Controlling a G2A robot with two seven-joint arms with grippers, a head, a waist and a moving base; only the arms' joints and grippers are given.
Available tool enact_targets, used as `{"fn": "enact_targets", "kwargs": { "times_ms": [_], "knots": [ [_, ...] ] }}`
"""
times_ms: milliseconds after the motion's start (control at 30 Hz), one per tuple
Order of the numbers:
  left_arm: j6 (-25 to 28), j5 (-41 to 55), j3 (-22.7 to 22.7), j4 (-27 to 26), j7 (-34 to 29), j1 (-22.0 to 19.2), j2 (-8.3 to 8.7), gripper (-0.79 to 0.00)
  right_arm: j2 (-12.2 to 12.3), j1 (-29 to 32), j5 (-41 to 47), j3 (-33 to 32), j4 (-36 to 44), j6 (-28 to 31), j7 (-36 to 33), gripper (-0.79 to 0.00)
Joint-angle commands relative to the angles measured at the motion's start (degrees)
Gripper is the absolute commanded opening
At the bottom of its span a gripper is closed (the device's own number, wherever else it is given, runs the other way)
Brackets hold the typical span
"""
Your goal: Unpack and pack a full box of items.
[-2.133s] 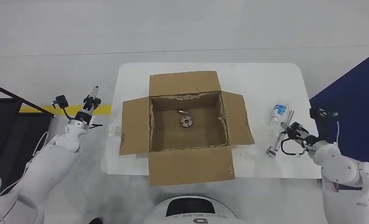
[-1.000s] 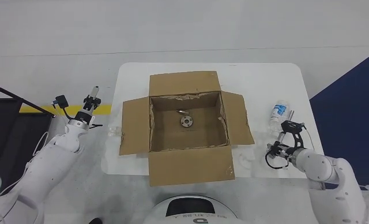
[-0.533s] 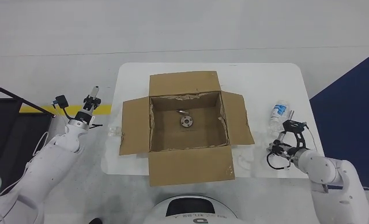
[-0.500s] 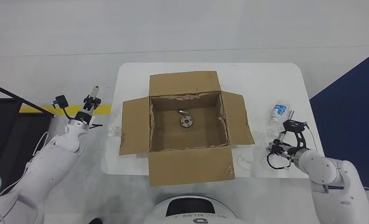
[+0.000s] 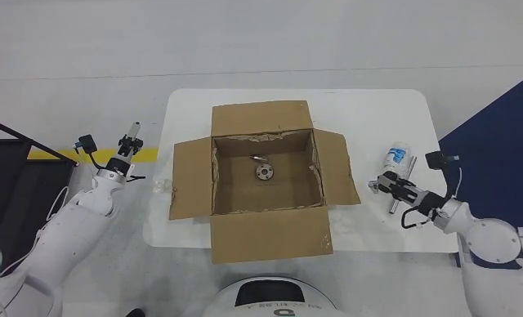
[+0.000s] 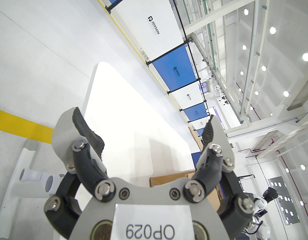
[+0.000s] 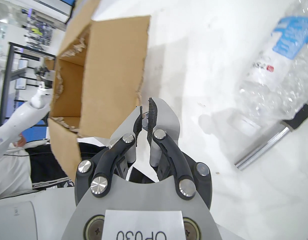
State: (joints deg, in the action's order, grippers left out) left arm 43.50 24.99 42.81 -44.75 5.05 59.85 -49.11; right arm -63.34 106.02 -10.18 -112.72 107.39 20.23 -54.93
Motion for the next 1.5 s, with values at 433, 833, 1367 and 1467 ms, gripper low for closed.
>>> {"fn": "enact_targets", "kwargs": {
  "times_ms": [433, 833, 1367, 1467],
  "knots": [
    [0.00, 0.00, 0.00, 0.00, 0.00, 0.00, 0.00, 0.000, 0.26, -7.59, -12.60, 20.94, 20.84, -6.77, -1.31, -0.785],
    [0.00, 0.00, 0.00, 0.00, 0.00, 0.00, 0.00, 0.000, -2.44, -25.76, -26.76, 42.87, 5.04, -21.96, 16.62, -0.785],
    [0.00, 0.00, 0.00, 0.00, 0.00, 0.00, 0.00, 0.000, -4.08, -28.26, -35.28, 49.04, -5.87, -28.32, 26.37, -0.480],
    [0.00, 0.00, 0.00, 0.00, 0.00, 0.00, 0.00, 0.000, -3.94, -27.05, -35.12, 48.08, -3.34, -28.32, 25.97, -0.419]
  ]
}}
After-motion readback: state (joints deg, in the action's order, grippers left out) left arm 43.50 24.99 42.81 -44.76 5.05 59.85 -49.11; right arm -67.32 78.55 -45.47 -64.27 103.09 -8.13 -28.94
